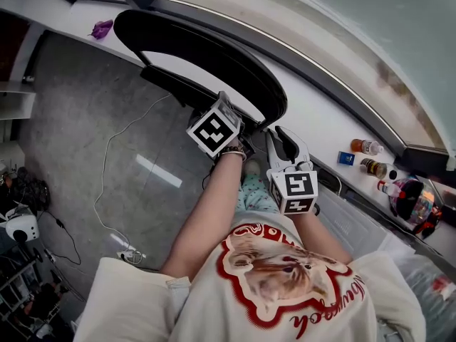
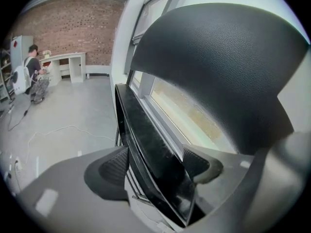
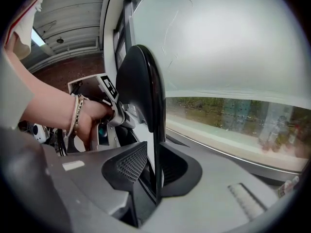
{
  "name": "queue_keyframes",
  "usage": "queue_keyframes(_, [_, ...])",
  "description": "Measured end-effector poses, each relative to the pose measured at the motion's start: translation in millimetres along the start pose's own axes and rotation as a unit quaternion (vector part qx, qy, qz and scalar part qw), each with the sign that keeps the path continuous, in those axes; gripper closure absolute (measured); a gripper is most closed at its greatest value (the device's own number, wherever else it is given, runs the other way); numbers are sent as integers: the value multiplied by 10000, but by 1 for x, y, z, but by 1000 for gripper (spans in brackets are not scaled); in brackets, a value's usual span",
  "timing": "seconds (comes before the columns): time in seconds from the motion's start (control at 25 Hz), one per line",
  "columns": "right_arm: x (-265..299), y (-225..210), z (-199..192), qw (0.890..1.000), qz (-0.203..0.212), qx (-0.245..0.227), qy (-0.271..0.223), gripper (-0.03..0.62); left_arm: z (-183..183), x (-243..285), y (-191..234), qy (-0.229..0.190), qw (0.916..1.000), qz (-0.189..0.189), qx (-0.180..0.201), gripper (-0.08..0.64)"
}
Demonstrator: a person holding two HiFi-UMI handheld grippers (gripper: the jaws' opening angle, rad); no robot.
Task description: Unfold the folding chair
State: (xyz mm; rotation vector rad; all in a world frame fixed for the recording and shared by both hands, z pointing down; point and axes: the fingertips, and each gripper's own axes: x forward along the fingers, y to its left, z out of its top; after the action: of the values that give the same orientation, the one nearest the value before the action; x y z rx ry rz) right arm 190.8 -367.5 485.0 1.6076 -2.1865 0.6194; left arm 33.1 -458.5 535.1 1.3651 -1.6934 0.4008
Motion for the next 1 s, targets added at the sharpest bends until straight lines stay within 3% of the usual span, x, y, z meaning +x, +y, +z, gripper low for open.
queue_keyframes(0.24, [16, -1, -10, 9995, 149, 105, 266, 454, -6, 9, -8, 336, 9986, -149, -374, 229])
queue_keyframes(0.32, [21, -2, -10, 9992, 203, 173, 289, 453, -10, 12, -16, 452, 9973, -346, -459, 252])
queue_keyframes(0.48, [32, -4, -13, 9988, 239, 203, 377, 448, -10, 16, -15, 402, 9984, -241, -310, 256])
queue_keyframes(0.68, [45, -8, -23, 9980, 239, 224, 531, 458, -17, 28, -26, 646, 9944, -500, -676, 258])
queue_keyframes(0.8, [53, -9, -28, 9976, 255, 231, 596, 449, -17, 29, -27, 578, 9941, -627, -665, 281])
queue_keyframes(1.0, [63, -6, -35, 9974, 309, 178, 630, 472, -4, 32, -26, 118, 9921, -905, -857, 319])
